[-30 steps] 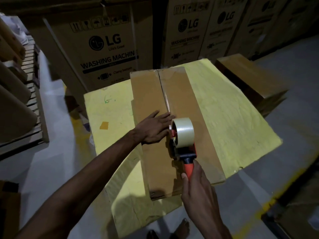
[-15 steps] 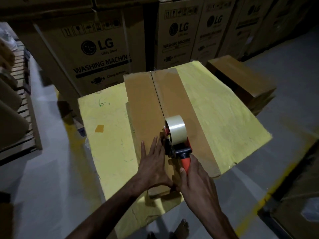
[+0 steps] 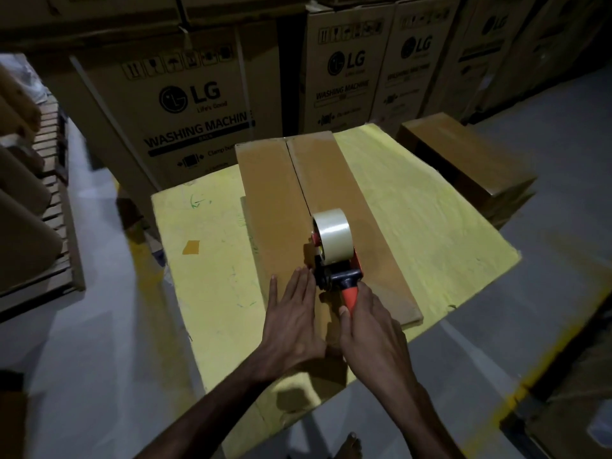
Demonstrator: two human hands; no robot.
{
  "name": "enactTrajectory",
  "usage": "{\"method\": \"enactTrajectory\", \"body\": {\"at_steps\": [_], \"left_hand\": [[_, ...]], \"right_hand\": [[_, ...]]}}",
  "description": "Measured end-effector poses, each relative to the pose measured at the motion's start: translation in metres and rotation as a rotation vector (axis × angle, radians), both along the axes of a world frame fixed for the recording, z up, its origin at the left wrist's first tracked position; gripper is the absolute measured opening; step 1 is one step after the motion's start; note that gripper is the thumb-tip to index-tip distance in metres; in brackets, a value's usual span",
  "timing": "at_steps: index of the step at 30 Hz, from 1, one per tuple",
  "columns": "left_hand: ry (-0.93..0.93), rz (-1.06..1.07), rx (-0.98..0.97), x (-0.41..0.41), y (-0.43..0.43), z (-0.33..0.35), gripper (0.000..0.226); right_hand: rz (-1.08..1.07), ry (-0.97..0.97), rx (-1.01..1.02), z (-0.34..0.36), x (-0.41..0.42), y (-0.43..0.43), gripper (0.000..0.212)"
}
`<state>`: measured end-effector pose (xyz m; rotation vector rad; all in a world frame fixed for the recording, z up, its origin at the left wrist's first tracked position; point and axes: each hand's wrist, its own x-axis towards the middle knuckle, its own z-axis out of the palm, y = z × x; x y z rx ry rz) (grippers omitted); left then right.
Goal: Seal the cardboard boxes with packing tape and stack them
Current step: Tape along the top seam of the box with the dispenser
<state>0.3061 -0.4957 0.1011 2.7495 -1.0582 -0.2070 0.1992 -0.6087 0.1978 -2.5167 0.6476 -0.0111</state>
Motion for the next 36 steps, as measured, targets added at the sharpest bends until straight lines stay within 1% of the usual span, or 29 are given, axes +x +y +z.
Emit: {"method": "enactTrajectory", "body": {"at_steps": [3,6,9,12,16,18,20,23,26,32,36], "left_hand": [[-0.008,0.007,-0.003,0.022,-0.015,0.005,0.137],[0.016,0.03,-0.039,0.045,-0.026,0.009,0.146],[-0.005,0.051,-0.019,0.066,-0.034,0.015,0.147],[0.052,0.083,-0.03,0.085,-0.041,0.021,0.152],[0.137,0.164,-0.106,0.104,-0.054,0.025,0.143],[0.145,0.231,-0.16,0.112,-0.061,0.029,0.136],[0.142,0.275,-0.199,0.122,-0.067,0.034,0.132],[0.082,0.264,-0.148,0.132,-0.066,0.029,0.144],[0.002,0.221,-0.064,0.132,-0.061,0.018,0.146],[0.036,0.205,-0.045,0.136,-0.069,0.033,0.143],[0.02,0.188,-0.024,0.132,-0.074,0.033,0.148]], "right_hand": [[0.022,-0.005,-0.012,0.007,0.021,-0.014,0.05],[0.037,-0.004,-0.033,0.013,0.042,-0.028,0.049],[0.048,0.002,-0.026,0.017,0.06,-0.039,0.044],[0.055,0.002,-0.01,0.022,0.077,-0.049,0.042],[0.092,0.02,-0.025,0.032,0.097,-0.057,0.039],[0.122,0.012,-0.049,0.034,0.097,-0.058,0.034],[0.133,0.006,-0.075,0.034,0.088,-0.06,0.033],[0.131,0.016,-0.049,0.035,0.071,-0.07,0.039],[0.149,0.023,-0.035,0.035,0.065,-0.078,0.041],[0.142,-0.074,-0.026,0.039,0.061,-0.091,0.04],[0.165,-0.105,-0.047,0.048,0.054,-0.104,0.032]]}}
